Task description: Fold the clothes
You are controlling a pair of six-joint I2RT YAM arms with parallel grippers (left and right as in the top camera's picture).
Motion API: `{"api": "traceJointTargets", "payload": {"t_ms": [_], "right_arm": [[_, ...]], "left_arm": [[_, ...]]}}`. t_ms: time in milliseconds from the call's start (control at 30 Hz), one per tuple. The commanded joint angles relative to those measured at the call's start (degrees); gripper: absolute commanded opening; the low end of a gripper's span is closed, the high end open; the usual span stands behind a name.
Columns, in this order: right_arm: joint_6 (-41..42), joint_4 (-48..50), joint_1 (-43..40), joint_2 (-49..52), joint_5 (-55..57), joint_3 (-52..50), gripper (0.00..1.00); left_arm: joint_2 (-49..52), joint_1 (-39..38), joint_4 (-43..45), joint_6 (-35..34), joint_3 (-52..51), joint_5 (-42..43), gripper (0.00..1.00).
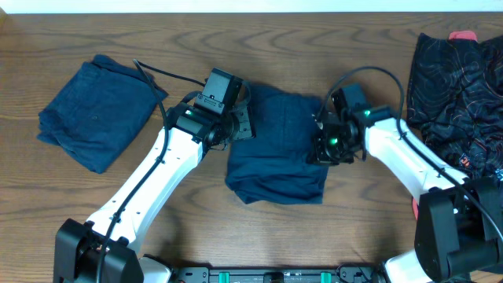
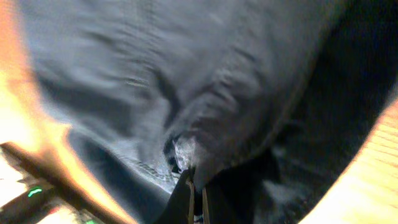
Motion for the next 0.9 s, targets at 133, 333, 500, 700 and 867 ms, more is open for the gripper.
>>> {"api": "traceJointTargets", "payload": {"t_ms": [133, 333, 500, 700, 867], "right_arm": [[-4.92, -10.01, 0.59, -0.26, -13.73, 13.03, 0.01], [-4.9, -10.86, 0.63, -0.26, -14.08, 14.29, 0.01], [-4.9, -8.9, 0.31, -0.26, -13.84, 14.29, 0.01], [-4.85, -6.38, 0.48, -0.26, -13.84, 14.29, 0.01], [-4.66, -6.29, 0.48, -0.26, -13.81, 14.29, 0.01]], "left_arm": [[-1.11, 0.09, -0.09, 1.01, 0.31, -0.68, 0.55], [-1.11, 0.09, -7.74, 1.01, 0.31, -0.66, 0.53], [-1.11, -0.17, -17.94, 3.89, 0.31, -0.59, 0.29], [-1.11, -4.09, -21.05, 12.39, -1.55, 1.57, 0.22], [-1.11, -9.38, -19.63, 22.69, -4.52, 1.51, 0.22]]}}
